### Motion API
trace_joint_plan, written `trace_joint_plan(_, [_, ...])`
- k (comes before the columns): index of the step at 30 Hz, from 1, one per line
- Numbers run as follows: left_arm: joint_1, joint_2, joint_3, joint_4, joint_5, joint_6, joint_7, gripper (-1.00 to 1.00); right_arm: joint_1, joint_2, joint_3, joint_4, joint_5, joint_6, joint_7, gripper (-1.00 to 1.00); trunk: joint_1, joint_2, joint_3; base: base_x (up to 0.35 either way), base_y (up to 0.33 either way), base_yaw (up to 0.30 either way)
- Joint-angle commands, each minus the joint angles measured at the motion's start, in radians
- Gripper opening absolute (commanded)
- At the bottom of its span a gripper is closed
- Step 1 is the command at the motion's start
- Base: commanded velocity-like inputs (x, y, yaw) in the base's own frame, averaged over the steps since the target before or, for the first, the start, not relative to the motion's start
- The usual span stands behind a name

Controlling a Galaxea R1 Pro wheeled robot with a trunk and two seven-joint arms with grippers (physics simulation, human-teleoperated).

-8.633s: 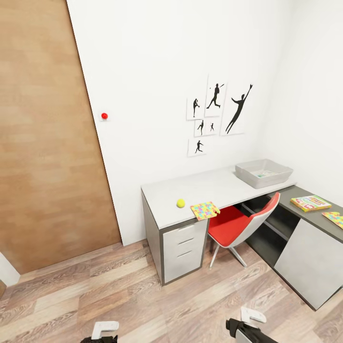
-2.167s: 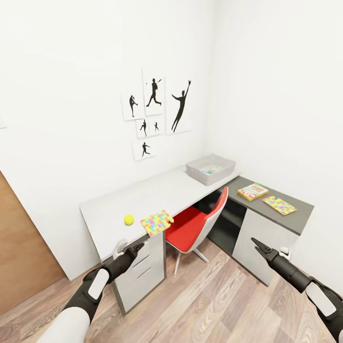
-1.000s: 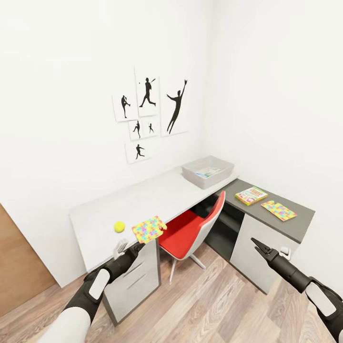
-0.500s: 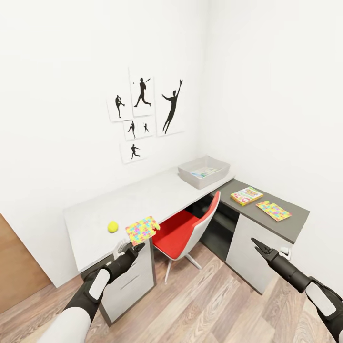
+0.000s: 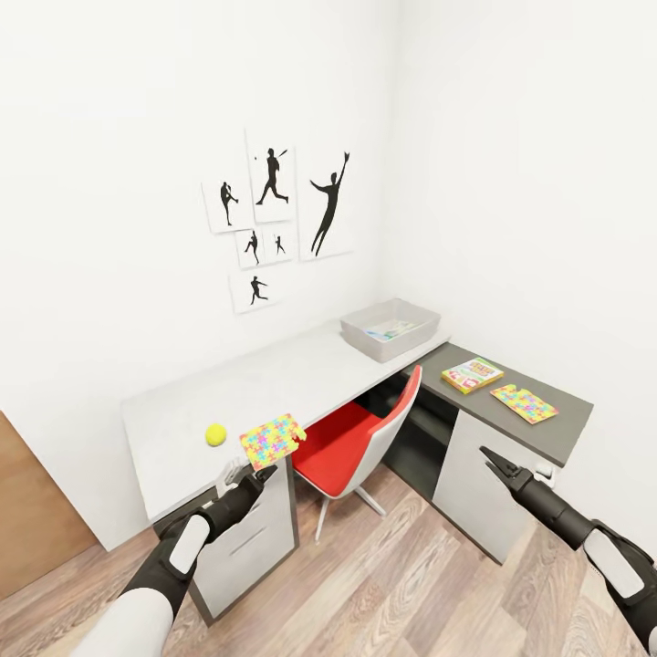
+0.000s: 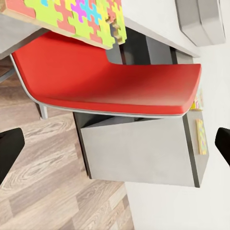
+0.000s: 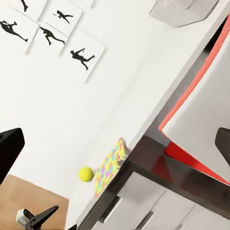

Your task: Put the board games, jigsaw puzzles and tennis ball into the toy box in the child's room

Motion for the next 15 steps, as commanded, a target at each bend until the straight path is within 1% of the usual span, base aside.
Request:
trace_joint_plan(1, [-0.001, -0.001, 0.007, -0.001, 0.005, 0.009, -0.003, 1.0, -0.001, -0.001, 0.002, -0.036, -0.007, 0.014, 0.002, 1.0, 0.001, -0.002, -0.002, 0.0, 0.0, 0.0])
trace_joint_plan(3, [-0.001, -0.001, 0.007, -0.001, 0.005, 0.01, -0.003, 1.0, 0.0, -0.001, 0.003, -0.075, -0.006, 0.029, 0.002, 1.0, 0.001, -0.002, -0.002, 0.0, 0.0, 0.0])
trace_joint_plan(4, [-0.001, -0.001, 0.008, -0.001, 0.005, 0.01, -0.003, 1.0, 0.002, -0.001, 0.004, -0.112, -0.003, 0.052, 0.002, 1.0, 0.001, -0.002, -0.002, 0.0, 0.0, 0.0])
trace_joint_plan(6, [-0.001, -0.001, 0.008, -0.001, 0.005, 0.01, -0.003, 1.0, 0.007, 0.0, 0.005, -0.148, -0.001, 0.082, 0.002, 1.0, 0.001, -0.002, -0.002, 0.0, 0.0, 0.0])
trace_joint_plan(7, [-0.001, -0.001, 0.008, -0.001, 0.005, 0.01, -0.003, 1.0, 0.018, 0.0, 0.005, -0.186, 0.001, 0.113, 0.002, 1.0, 0.001, -0.002, -0.002, 0.0, 0.0, 0.0])
trace_joint_plan(8, [-0.001, -0.001, 0.008, -0.001, 0.005, 0.01, -0.003, 1.0, 0.025, 0.0, 0.005, -0.207, 0.001, 0.128, 0.002, 1.0, 0.001, -0.002, -0.002, 0.0, 0.0, 0.0])
trace_joint_plan(10, [-0.001, -0.001, 0.009, -0.001, 0.005, 0.01, -0.003, 1.0, 0.04, 0.0, 0.005, -0.252, 0.001, 0.156, 0.001, 1.0, 0.008, -0.016, -0.009, 0.0, 0.0, 0.0])
trace_joint_plan(11, [-0.001, -0.001, 0.009, -0.001, 0.005, 0.009, -0.003, 1.0, 0.055, 0.0, 0.005, -0.297, -0.002, 0.181, 0.001, 1.0, 0.012, -0.023, -0.012, 0.0, 0.0, 0.0])
trace_joint_plan(15, [-0.001, -0.001, 0.01, -0.001, 0.005, 0.009, -0.003, 1.0, 0.084, 0.001, 0.001, -0.363, -0.005, 0.233, -0.001, 1.0, 0.028, -0.051, -0.024, 0.0, 0.0, 0.0])
